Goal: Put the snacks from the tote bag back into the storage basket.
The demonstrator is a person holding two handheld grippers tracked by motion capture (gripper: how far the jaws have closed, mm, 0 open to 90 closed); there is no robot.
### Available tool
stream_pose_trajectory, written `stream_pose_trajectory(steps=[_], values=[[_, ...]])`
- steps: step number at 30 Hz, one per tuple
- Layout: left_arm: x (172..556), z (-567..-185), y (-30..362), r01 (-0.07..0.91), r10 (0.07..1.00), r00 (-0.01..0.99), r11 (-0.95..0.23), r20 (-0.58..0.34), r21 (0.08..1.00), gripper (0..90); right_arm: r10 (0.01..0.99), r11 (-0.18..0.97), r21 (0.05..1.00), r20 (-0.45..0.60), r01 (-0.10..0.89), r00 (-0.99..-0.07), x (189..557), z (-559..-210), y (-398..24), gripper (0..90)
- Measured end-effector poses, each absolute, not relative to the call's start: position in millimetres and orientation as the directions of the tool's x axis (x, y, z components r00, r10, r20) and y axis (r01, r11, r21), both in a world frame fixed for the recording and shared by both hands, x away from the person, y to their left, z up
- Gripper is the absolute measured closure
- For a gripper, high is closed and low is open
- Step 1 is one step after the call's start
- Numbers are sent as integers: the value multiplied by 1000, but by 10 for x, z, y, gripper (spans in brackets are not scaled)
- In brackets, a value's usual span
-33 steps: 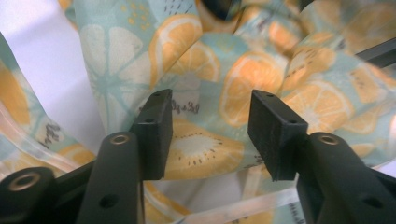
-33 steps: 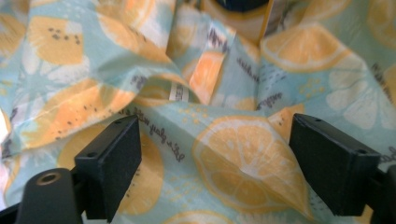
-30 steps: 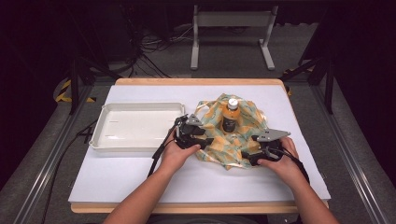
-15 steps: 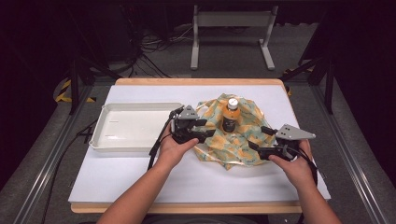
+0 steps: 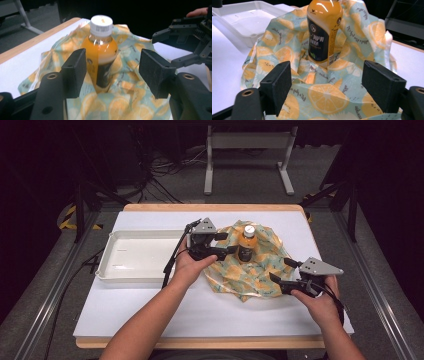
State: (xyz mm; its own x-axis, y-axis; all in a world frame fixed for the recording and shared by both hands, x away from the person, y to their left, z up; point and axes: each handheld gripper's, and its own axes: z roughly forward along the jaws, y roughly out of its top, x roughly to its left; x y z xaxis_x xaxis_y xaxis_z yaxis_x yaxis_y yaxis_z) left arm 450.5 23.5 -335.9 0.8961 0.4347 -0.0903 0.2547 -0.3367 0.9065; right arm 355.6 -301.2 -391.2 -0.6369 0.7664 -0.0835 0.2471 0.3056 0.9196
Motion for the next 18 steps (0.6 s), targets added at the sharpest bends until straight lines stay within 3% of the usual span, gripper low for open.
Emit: stream_pose_trajectory(steps=[14, 18], values=[[4753, -3360, 59, 237, 365, 921, -249, -136, 939, 379, 778, 284, 925, -67, 255, -624, 3549, -3871, -3105, 244], [4808, -3378, -13, 234, 354, 925, -237, -141, 943, 332, 782, 280, 923, -60, 264, -620, 3564, -3886, -3134, 244]])
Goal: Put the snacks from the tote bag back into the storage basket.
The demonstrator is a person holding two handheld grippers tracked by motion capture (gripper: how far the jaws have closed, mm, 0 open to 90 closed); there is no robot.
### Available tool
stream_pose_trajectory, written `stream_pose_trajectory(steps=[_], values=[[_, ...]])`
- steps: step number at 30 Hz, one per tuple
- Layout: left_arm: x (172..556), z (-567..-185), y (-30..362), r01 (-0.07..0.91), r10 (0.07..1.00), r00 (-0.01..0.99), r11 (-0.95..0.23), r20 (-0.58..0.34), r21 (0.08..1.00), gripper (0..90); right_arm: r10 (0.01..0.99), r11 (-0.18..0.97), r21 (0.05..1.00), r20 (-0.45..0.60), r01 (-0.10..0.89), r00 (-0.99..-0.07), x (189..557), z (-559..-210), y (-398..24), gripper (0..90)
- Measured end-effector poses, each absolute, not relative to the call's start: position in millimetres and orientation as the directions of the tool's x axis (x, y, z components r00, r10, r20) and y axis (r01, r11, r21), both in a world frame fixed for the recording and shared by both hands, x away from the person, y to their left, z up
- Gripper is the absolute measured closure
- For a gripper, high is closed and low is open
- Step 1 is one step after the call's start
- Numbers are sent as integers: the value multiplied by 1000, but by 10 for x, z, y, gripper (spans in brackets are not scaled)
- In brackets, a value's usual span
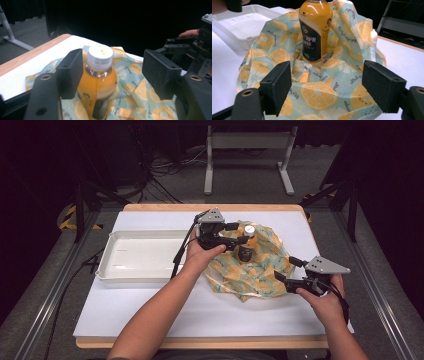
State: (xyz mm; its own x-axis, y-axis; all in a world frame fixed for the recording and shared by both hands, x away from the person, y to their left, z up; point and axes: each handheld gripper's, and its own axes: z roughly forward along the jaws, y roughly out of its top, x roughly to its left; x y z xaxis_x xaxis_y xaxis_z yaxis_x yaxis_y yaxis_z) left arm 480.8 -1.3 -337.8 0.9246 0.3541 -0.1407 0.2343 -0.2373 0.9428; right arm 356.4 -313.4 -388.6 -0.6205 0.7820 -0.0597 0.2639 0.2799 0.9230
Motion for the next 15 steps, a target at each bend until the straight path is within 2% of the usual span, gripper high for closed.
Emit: stream_pose_trajectory(steps=[9, 15], values=[[4947, -3459, -139, 255, 353, 921, -232, -163, 939, 308, 781, 277, 925, -59, 261, -621, 3565, -3890, -3131, 244], [4991, -3500, -210, 231, 355, 926, -259, -130, 938, 309, 781, 281, 922, -57, 267, -622, 3572, -3902, -3134, 244]])
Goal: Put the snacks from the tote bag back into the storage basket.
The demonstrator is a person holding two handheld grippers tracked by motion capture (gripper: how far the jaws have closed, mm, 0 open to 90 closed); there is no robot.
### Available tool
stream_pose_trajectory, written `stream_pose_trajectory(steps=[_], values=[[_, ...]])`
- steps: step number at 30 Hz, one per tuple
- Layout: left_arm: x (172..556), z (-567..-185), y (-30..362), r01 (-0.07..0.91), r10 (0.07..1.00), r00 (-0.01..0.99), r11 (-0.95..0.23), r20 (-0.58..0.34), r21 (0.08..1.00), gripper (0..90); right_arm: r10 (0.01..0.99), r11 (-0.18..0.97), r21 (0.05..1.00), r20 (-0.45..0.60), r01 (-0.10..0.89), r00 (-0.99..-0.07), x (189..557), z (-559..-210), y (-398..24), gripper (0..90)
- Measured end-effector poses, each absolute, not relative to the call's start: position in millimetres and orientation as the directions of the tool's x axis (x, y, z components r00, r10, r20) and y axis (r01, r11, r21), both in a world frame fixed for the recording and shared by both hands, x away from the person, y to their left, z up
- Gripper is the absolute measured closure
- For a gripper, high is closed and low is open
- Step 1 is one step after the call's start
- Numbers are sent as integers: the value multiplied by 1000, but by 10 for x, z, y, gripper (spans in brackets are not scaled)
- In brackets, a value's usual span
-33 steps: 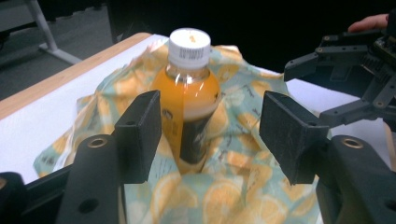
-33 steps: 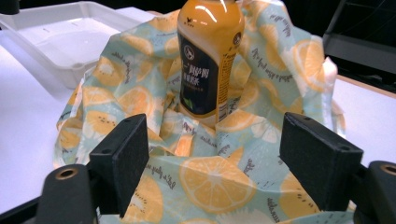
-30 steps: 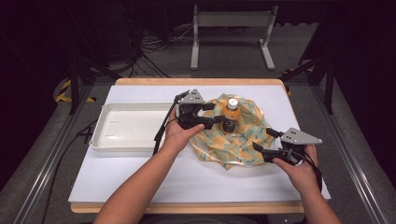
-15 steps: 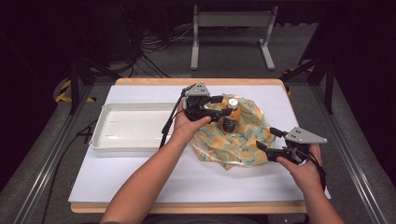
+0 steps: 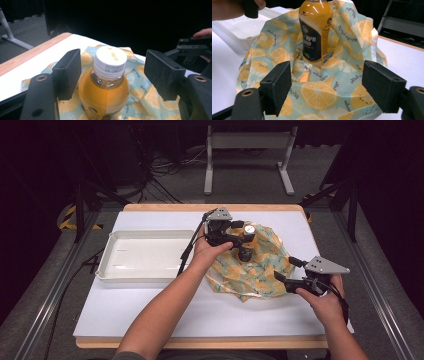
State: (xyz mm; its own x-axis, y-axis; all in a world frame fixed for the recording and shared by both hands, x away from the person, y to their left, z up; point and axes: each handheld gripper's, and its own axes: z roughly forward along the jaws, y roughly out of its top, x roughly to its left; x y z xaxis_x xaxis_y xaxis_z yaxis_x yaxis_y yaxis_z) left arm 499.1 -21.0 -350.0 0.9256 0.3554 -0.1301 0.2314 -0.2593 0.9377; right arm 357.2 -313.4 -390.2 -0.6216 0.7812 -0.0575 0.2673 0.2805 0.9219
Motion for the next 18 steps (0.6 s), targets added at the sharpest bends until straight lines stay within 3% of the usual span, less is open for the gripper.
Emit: stream_pose_trajectory(steps=[11, 18], values=[[5064, -3604, -272, 234, 349, 927, -257, -136, 937, 367, 782, 285, 918, -55, 277, -621, 3585, -3939, -3127, 244], [5041, -3593, -287, 213, 354, 929, -262, -112, 941, 457, 779, 289, 915, -55, 280, -625, 3587, -3951, -3109, 244]])
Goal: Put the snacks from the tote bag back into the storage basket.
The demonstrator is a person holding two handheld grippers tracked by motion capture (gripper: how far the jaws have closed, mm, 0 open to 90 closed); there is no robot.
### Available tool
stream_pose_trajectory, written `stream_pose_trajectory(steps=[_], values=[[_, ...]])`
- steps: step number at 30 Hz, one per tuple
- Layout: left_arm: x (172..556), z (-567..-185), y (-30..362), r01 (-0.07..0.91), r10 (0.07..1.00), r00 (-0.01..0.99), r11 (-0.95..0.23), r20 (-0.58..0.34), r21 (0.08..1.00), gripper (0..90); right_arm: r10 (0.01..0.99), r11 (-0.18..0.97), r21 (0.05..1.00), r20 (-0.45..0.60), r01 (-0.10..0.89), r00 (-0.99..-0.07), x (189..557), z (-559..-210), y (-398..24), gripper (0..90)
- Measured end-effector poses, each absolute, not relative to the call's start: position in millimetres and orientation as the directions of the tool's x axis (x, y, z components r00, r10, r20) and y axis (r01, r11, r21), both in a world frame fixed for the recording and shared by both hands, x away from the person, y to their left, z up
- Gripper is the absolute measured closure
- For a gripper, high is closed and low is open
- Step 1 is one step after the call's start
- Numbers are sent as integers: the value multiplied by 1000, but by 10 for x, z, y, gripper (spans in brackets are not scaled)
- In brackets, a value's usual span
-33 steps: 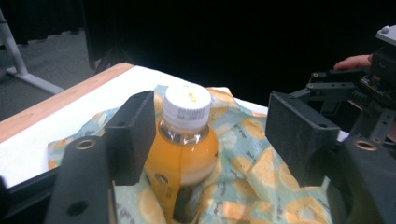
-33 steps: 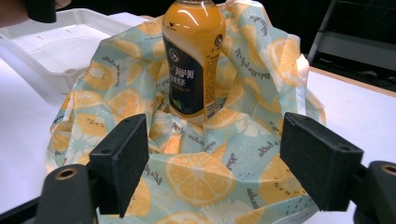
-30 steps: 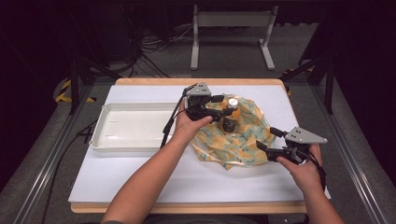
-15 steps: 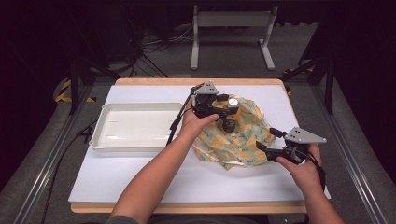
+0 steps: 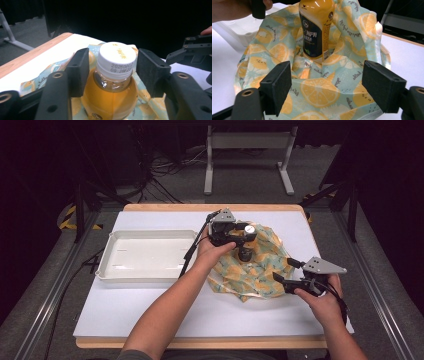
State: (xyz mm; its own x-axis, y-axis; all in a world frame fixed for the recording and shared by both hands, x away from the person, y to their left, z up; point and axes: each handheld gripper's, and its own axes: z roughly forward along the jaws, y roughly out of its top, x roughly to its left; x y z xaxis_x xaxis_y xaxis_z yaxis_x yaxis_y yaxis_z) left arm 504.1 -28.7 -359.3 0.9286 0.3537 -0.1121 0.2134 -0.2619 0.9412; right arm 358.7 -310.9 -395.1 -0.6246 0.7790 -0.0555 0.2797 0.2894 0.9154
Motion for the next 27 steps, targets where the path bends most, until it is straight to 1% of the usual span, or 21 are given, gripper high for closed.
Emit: stream_pose_trajectory(steps=[1, 2, 5, 6, 8, 17, 21, 27], values=[[5040, -3594, -287, 212, 357, 928, -266, -109, 940, 475, 779, 289, 916, -56, 279, -625, 3587, -3950, -3108, 244], [5043, -3595, -285, 205, 357, 929, -271, -99, 941, 475, 779, 289, 916, -56, 279, -625, 3587, -3950, -3108, 244], [5032, -3593, -283, 192, 359, 929, -273, -85, 943, 548, 779, 288, 916, -55, 278, -624, 3585, -3948, -3110, 244], [5032, -3593, -283, 192, 359, 929, -273, -85, 943, 555, 779, 288, 916, -55, 278, -624, 3585, -3948, -3110, 244], [5022, -3578, -291, 162, 360, 931, -284, -51, 945, 578, 781, 285, 916, -52, 281, -623, 3587, -3953, -3110, 244], [5007, -3549, -315, 163, 364, 930, -307, -43, 938, 582, 782, 282, 918, -51, 279, -621, 3587, -3954, -3112, 244], [4990, -3508, -339, 142, 356, 934, -340, -12, 930, 583, 784, 280, 919, -52, 277, -619, 3585, -3954, -3115, 245], [4970, -3421, -344, 134, 354, 935, -347, -2, 928, 583, 782, 278, 918, -45, 283, -621, 3592, -3967, -3114, 245]])
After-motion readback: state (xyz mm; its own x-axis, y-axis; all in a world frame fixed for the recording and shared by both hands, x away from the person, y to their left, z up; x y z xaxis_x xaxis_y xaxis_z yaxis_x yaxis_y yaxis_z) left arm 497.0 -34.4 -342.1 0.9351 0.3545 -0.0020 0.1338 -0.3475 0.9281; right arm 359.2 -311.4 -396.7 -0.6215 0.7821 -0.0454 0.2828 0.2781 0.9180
